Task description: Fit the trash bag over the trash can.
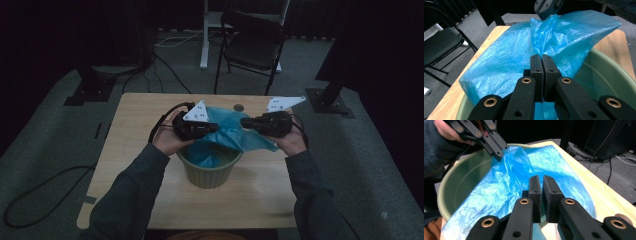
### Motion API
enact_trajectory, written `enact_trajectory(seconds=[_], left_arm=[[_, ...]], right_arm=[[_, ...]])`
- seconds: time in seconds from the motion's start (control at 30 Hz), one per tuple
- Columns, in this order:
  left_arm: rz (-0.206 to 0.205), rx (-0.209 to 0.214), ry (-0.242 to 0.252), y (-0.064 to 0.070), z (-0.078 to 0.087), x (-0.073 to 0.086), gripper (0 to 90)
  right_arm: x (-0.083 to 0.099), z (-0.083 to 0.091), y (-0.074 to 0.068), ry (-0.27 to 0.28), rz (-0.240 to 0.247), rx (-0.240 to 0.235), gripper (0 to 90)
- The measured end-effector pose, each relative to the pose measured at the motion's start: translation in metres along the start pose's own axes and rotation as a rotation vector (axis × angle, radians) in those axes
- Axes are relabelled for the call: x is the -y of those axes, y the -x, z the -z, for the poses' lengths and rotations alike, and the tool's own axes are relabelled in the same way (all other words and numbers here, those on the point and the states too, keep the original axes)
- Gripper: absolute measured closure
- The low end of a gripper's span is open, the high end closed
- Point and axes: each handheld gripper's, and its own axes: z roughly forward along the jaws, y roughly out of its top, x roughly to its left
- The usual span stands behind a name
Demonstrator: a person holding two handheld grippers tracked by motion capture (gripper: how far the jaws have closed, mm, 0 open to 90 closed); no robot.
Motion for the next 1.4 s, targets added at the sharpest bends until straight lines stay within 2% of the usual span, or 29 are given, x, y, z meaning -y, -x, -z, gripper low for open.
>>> enact_trajectory(seconds=[0.17, 0.23, 0.4, 0.47, 0.6, 0.63, 0.7, 0.77, 0.83, 1.03, 1.17, 1.4], left_arm=[[0.007, -0.012, -0.008, -0.001, -0.002, 0.001, 88.6], [0.006, -0.012, -0.004, -0.001, -0.002, 0.001, 88.5], [0.003, -0.010, 0.008, 0.001, -0.003, -0.001, 88.6], [0.000, -0.010, 0.015, 0.001, -0.003, -0.001, 88.8], [-0.001, -0.007, 0.025, 0.002, -0.003, -0.002, 89.0], [-0.002, -0.006, 0.029, 0.002, -0.003, -0.002, 89.0], [-0.003, -0.008, 0.031, 0.002, -0.002, -0.002, 89.1], [-0.004, -0.011, 0.031, 0.002, 0.000, -0.001, 89.3], [0.000, -0.018, 0.036, 0.001, 0.003, 0.000, 89.3], [0.008, -0.033, 0.039, 0.001, 0.010, 0.008, 89.6], [0.036, -0.048, 0.032, -0.001, 0.016, 0.022, 89.6], [0.091, -0.101, 0.033, -0.012, 0.032, 0.043, 89.7]], right_arm=[[0.000, -0.006, -0.009, 0.011, 0.037, -0.076, 73.0], [-0.001, -0.006, -0.012, 0.012, 0.045, -0.084, 71.0], [-0.004, -0.010, -0.015, 0.011, 0.059, -0.085, 62.1], [-0.006, -0.013, -0.015, 0.004, 0.062, -0.057, 59.5], [-0.007, -0.016, -0.015, -0.004, 0.065, -0.048, 58.9], [-0.008, -0.018, -0.015, -0.008, 0.070, -0.040, 59.3], [-0.010, -0.022, -0.017, -0.027, 0.088, -0.019, 74.0], [-0.010, -0.023, -0.017, -0.045, 0.095, -0.009, 84.5], [-0.009, -0.024, -0.017, -0.064, 0.099, 0.004, 88.8], [-0.005, -0.018, -0.014, -0.072, 0.081, 0.031, 89.6], [0.000, -0.012, -0.008, -0.077, 0.057, 0.057, 89.7], [0.010, -0.002, 0.001, -0.089, 0.021, 0.100, 89.7]])
